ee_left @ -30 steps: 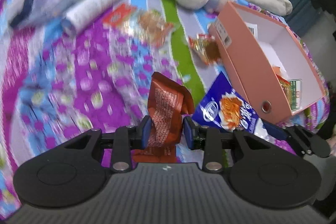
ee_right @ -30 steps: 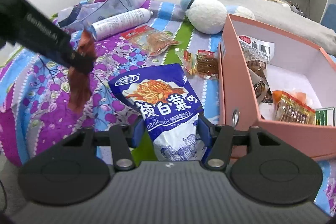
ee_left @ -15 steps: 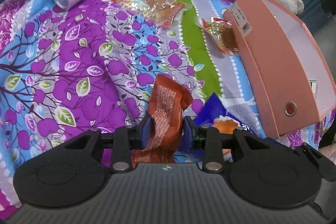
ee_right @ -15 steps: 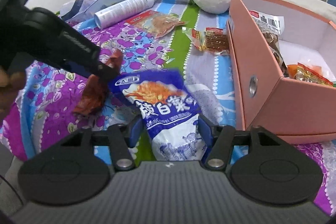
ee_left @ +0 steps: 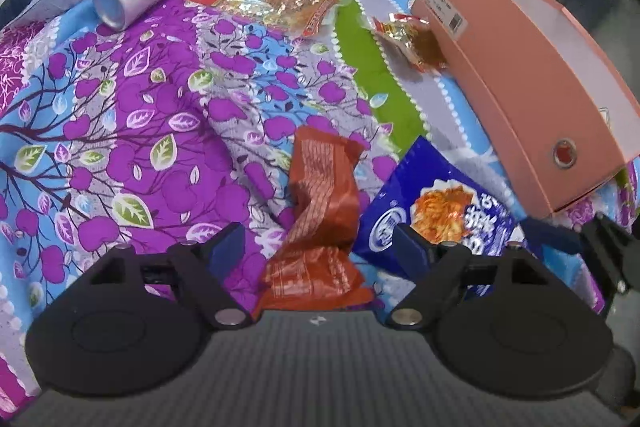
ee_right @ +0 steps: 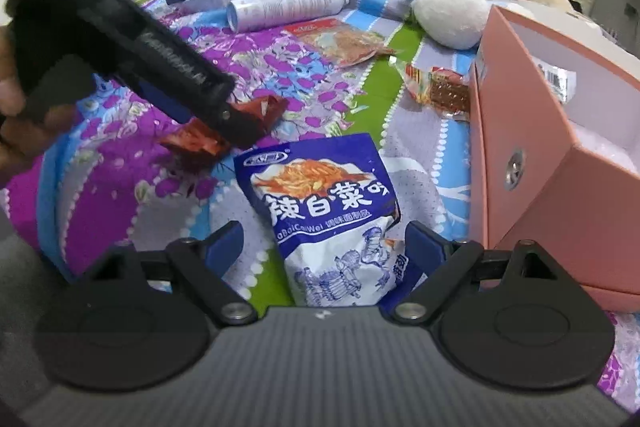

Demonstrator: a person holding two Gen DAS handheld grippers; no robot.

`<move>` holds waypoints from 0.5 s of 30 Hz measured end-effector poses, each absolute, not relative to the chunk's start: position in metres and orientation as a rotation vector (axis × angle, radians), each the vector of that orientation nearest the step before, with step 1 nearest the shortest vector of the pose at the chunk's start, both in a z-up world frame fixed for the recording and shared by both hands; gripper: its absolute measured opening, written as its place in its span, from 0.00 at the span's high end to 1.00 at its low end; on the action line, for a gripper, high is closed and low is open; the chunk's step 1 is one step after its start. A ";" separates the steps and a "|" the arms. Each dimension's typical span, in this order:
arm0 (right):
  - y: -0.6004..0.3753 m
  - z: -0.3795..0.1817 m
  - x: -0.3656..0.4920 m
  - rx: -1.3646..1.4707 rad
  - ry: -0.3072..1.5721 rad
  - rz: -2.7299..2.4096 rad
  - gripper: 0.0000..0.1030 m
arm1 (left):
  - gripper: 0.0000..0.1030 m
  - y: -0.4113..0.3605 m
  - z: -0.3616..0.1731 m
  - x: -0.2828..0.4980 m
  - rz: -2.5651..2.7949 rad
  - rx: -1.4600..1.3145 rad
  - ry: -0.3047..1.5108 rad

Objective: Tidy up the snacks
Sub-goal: 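Lift the red-brown foil packet with left gripper while right gripper lifts the blue packet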

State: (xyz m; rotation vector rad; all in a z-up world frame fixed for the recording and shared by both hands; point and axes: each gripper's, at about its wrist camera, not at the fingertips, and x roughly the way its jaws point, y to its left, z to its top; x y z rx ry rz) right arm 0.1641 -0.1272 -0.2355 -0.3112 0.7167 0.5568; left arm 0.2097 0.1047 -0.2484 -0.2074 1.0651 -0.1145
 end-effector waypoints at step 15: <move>-0.128 -0.246 0.179 -0.301 0.761 0.484 0.43 | 0.52 0.102 -0.256 0.211 -0.051 -0.149 1.023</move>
